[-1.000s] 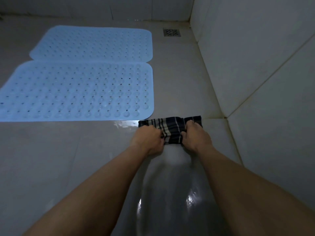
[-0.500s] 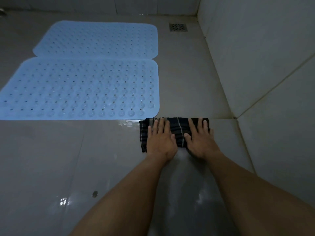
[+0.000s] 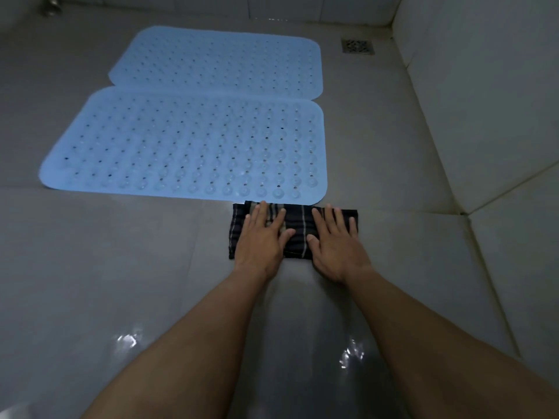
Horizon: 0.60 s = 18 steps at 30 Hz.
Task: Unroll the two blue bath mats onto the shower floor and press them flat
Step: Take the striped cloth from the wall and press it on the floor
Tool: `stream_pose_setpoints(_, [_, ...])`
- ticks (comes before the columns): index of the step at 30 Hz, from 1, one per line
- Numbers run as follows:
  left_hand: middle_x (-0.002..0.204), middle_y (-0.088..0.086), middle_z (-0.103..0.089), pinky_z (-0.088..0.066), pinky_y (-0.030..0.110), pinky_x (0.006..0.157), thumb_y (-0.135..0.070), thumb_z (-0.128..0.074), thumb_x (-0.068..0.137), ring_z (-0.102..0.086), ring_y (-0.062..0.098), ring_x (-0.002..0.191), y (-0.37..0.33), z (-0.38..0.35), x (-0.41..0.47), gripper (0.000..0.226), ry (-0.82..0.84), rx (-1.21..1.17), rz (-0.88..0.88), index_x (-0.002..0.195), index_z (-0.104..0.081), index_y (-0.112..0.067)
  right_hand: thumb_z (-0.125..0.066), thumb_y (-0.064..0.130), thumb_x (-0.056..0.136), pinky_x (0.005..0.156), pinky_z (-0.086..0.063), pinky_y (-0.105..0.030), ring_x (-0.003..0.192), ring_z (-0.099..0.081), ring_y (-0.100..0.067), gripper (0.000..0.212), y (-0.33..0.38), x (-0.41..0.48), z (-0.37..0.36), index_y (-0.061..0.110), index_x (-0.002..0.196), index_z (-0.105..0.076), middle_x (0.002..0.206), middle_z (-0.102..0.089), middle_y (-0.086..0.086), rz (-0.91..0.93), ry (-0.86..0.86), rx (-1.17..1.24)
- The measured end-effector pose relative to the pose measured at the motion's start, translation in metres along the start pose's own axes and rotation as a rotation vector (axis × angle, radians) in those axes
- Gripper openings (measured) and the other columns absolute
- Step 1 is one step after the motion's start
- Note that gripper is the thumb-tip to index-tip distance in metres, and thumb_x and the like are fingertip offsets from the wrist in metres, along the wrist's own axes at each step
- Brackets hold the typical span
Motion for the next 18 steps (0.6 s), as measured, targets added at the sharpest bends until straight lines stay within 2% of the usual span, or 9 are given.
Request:
stream_pose_setpoints(5, [0.163, 0.007, -0.023, -0.004, 0.030, 0.121, -0.053, -0.051, 0.096, -0.011, 0.018, 0.152, 0.058, 0.026, -0.006, 0.067, -0.114, -0.153, 0.048, 0.151, -0.038, -0.015, -0.016, 0.049, 0.103, 0.121, 0.009, -0.047, 0.151, 0.014, -0.023, 0.063, 0.051, 0.014, -0.004, 0.025, 0.158, 0.003, 0.165, 0.011, -0.005, 0.054, 0.038, 0.018])
stream_pose_setpoints(7, [0.164, 0.007, -0.021, -0.003, 0.030, 0.121, -0.054, -0.048, 0.097, -0.009, 0.018, 0.152, 0.078, 0.033, -0.008, 0.068, -0.111, -0.090, 0.048, 0.151, -0.037, -0.014, -0.016, 0.051, 0.103, 0.121, 0.008, -0.047, 0.151, 0.014, -0.022, 0.063, 0.070, 0.022, -0.006, 0.027, 0.158, 0.004, 0.165, 0.012, -0.005, 0.080, 0.044, 0.007])
stream_pose_setpoints(12, [0.166, 0.005, -0.010, -0.002, 0.032, 0.123, -0.057, -0.028, 0.101, -0.001, 0.016, 0.153, 0.124, 0.048, -0.010, 0.067, -0.094, 0.080, 0.024, 0.157, -0.022, -0.020, -0.014, 0.056, 0.101, 0.122, 0.007, -0.047, 0.151, 0.012, -0.022, 0.066, 0.112, 0.037, -0.010, 0.028, 0.157, 0.005, 0.165, 0.011, -0.005, 0.135, 0.040, -0.044])
stream_pose_setpoints(18, [0.166, 0.001, -0.004, 0.004, 0.030, 0.121, -0.058, -0.023, 0.101, 0.005, 0.013, 0.152, 0.184, 0.070, -0.012, 0.068, -0.067, 0.147, 0.045, 0.158, -0.014, -0.022, -0.014, 0.062, 0.098, 0.120, 0.009, -0.052, 0.152, 0.008, -0.027, 0.073, 0.172, 0.056, -0.010, 0.021, 0.158, -0.004, 0.165, 0.003, -0.009, 0.246, 0.008, -0.103])
Point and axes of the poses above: each hand's wrist, its own x-axis towards the middle knuckle, its own z-axis out of the back of the hand, y = z × x, the point moved 6 cm from there along x, towards the middle knuckle
